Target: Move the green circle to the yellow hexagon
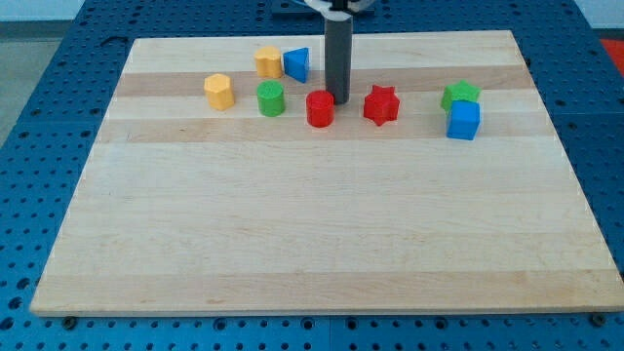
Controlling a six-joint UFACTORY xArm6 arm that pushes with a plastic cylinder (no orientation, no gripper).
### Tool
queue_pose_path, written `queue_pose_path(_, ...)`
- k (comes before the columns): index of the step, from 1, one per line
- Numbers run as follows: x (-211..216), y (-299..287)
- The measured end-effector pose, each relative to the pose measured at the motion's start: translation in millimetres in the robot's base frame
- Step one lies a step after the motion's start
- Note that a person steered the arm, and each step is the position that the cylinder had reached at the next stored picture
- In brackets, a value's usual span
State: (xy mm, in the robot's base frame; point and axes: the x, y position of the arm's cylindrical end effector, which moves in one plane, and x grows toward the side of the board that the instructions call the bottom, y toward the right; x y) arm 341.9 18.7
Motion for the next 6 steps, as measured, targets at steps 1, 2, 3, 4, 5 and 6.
queue_pose_path(1,24.8,0.8)
queue_pose_path(2,40.5,1.0)
queue_pose_path(3,6.7,1.0)
queue_pose_path(4,-21.4,-20.7)
queue_pose_path(5,-15.6,-78.6)
queue_pose_path(6,2.4,-121.5)
